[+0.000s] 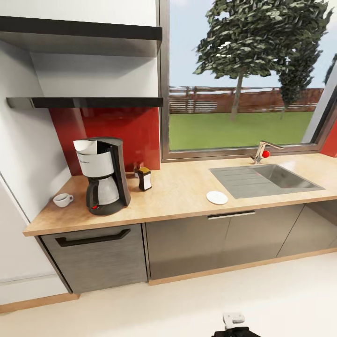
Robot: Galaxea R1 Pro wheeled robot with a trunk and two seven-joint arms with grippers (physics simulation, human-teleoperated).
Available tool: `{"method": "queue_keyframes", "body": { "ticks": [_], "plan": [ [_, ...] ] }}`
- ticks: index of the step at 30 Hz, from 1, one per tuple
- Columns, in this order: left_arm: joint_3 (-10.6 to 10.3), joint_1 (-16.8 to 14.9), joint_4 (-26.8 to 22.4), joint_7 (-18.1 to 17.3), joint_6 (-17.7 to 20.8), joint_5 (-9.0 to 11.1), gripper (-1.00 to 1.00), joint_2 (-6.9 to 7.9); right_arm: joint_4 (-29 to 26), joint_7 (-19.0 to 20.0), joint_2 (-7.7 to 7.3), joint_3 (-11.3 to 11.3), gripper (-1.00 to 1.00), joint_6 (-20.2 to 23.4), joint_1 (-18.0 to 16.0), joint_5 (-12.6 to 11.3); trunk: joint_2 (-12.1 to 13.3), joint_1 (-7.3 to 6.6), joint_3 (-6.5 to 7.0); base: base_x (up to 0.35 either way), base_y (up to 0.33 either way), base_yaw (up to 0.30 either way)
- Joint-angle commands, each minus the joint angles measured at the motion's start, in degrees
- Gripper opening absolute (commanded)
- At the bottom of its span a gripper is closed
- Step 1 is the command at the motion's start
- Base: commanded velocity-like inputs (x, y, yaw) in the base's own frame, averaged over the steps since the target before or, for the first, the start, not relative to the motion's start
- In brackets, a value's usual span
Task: Set up a coffee station on the kitchen countertop: keep the coffee maker on the countertop, move the bottle of coffee from the kitchen shelf to the counter next to the coffee maker, place a paper coffee filter on top of the coffee maker, put the saucer next to the coffee maker with the coffee cup on the saucer, and place the electric kettle next to the coffee maker.
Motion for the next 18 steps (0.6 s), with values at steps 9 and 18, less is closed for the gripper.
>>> {"method": "queue_keyframes", "body": {
  "ticks": [9,18],
  "plan": [
    [-0.5,0.3,1.4,0.2,0.0,0.7,1.0,-0.61,-0.1,0.1,-1.09,0.5,1.0,0.6,0.1,-0.6,-0.1,0.02,-0.07,0.0,0.0,0.0],
    [-0.2,0.3,1.9,0.3,0.0,0.8,1.0,-1.33,0.0,-0.2,-1.09,0.5,1.0,0.4,1.1,-0.6,-0.1,0.02,-0.07,0.02,-0.046,0.0]
  ]
}}
